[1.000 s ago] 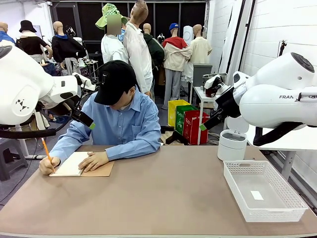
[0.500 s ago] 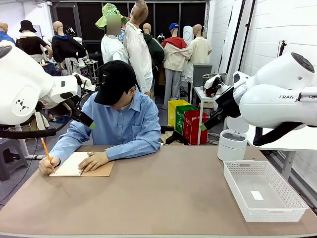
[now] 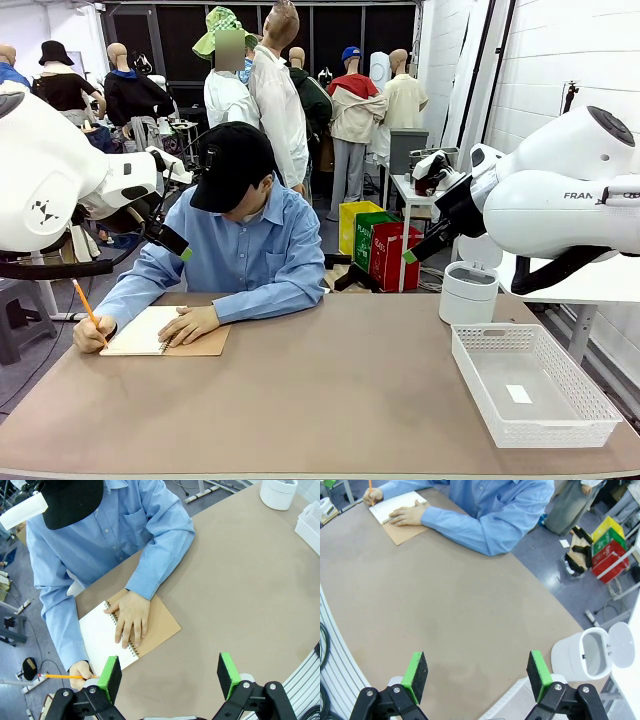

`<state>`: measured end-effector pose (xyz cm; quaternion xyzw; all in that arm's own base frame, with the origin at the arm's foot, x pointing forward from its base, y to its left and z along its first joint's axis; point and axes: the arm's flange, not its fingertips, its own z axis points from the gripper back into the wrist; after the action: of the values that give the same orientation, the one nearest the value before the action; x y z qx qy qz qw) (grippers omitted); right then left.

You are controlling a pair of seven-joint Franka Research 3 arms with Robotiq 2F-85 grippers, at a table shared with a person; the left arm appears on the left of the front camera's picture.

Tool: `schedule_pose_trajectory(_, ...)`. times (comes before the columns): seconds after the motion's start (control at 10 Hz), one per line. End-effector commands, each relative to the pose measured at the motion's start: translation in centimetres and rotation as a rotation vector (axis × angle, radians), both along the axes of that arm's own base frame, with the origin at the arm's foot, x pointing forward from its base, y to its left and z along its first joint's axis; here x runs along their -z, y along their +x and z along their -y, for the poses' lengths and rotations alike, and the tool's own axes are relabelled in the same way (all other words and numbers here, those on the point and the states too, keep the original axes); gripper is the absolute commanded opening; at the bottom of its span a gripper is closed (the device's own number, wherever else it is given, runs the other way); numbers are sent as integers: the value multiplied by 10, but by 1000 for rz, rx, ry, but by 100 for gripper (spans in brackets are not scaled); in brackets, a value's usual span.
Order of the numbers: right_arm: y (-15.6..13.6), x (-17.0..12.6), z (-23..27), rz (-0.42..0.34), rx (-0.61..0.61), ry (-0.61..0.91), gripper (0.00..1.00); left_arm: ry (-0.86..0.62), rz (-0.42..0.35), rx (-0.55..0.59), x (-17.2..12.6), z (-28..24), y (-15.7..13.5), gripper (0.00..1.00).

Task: Sort the paper based on its condition.
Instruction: If a person hands you a paper, place it in the Organizing basket , and if it's crumpled, put it in the Trash can.

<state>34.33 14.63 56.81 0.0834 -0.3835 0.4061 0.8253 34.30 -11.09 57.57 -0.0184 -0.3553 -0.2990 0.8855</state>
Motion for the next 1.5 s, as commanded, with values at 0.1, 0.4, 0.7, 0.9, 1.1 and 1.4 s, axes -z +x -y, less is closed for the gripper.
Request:
schedule_pose_trajectory(0.1,0,0,0,3,-3,-9,100,0,3,-1,-1,0,-1,100)
schedule_pose_trajectory(0.4,0,0,0,3,-3,-9,100,0,3,-1,-1,0,-1,100)
schedule_pose_trajectory(0.7,0,0,0,3,-3,-9,100,0,3,-1,-1,0,-1,100)
schedule_pose_trajectory(0.9,0,0,0,3,-3,-9,100,0,3,-1,-1,0,-1,100)
schedule_pose_trajectory(1.1,0,0,0,3,-3,-9,100,0,3,-1,-1,0,-1,100)
schedule_pose_trajectory(1.4,0,0,0,3,-3,-9,100,0,3,-1,-1,0,-1,100)
